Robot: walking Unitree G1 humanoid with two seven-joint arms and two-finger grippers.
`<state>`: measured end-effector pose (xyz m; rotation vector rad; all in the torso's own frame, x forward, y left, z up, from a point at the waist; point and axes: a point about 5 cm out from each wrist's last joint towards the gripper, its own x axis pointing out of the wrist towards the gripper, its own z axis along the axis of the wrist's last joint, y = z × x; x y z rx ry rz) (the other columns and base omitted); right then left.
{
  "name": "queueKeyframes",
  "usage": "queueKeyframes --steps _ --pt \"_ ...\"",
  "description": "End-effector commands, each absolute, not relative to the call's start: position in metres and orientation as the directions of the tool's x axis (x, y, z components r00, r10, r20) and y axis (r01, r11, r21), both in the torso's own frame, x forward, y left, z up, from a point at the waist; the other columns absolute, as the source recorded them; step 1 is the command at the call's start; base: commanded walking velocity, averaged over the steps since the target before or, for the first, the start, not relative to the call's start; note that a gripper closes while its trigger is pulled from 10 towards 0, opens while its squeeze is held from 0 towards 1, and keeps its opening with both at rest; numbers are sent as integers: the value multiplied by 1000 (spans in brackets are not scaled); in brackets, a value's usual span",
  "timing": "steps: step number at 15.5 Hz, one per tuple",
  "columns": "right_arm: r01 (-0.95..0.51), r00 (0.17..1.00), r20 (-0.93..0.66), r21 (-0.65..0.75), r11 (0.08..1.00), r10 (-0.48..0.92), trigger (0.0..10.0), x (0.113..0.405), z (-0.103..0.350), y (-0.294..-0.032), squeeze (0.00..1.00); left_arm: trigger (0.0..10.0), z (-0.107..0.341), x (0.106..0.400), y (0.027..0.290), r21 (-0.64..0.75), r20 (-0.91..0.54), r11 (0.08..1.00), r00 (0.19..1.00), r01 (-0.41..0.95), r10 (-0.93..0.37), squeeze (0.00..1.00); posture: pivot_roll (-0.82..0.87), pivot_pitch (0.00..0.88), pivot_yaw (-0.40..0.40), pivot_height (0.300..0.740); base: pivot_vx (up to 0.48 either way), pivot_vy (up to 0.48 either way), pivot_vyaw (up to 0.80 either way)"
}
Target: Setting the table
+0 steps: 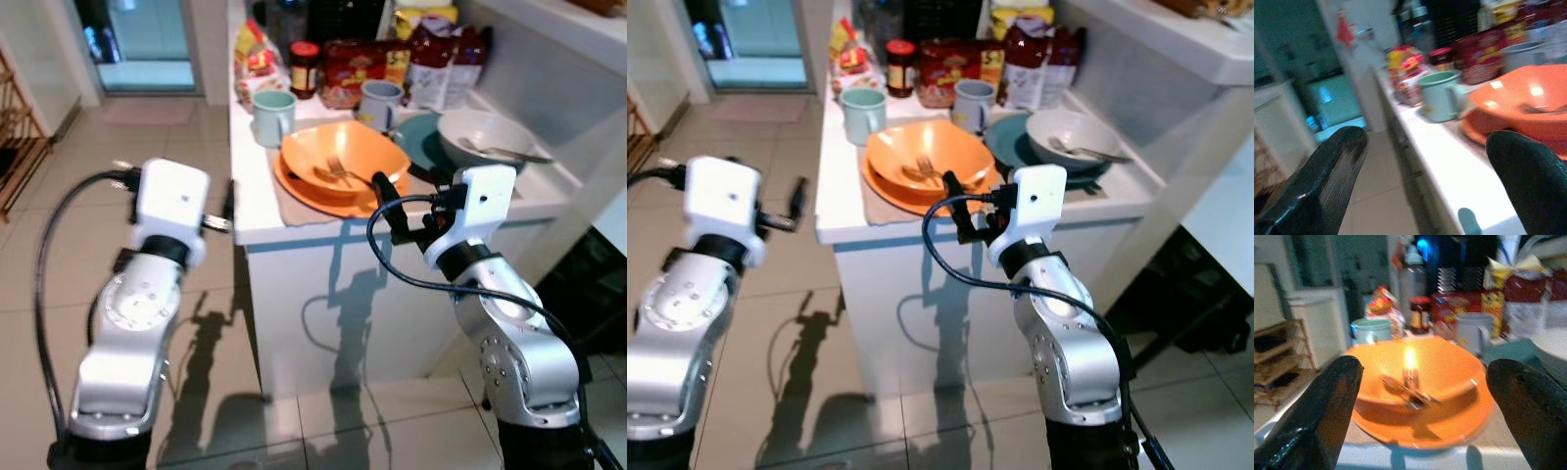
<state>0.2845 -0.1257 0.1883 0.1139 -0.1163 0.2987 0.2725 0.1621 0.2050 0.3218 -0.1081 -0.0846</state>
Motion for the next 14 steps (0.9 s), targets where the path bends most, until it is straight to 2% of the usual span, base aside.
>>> queueKeyframes --steps 1,2,7,13,14 --pt "-267 958 131 89 960 255 10000 288 187 -132 404 10000 209 270 158 326 108 940 985 96 -138 0 92 4 -36 740 0 0 0" --pt "-261 960 125 76 962 250 10000 292 184 -131 1000 10000 208 269 156 325 100 937 980 129 -170 0 93 4 -36 740 0 0 0" --pt "-361 927 129 64 930 351 10000 320 176 -110 1000 10000 204 245 138 242 36 873 895 423 -444 0 117 8 -51 740 0 0 0" --pt "-377 920 137 64 924 366 10000 338 175 -97 1000 10000 203 235 136 242 15 830 854 502 -520 0 129 7 -58 740 0 0 0" --pt "-382 920 127 67 922 371 10000 338 173 -96 643 10000 202 233 135 237 4 820 843 522 -538 0 129 6 -57 740 0 0 0"
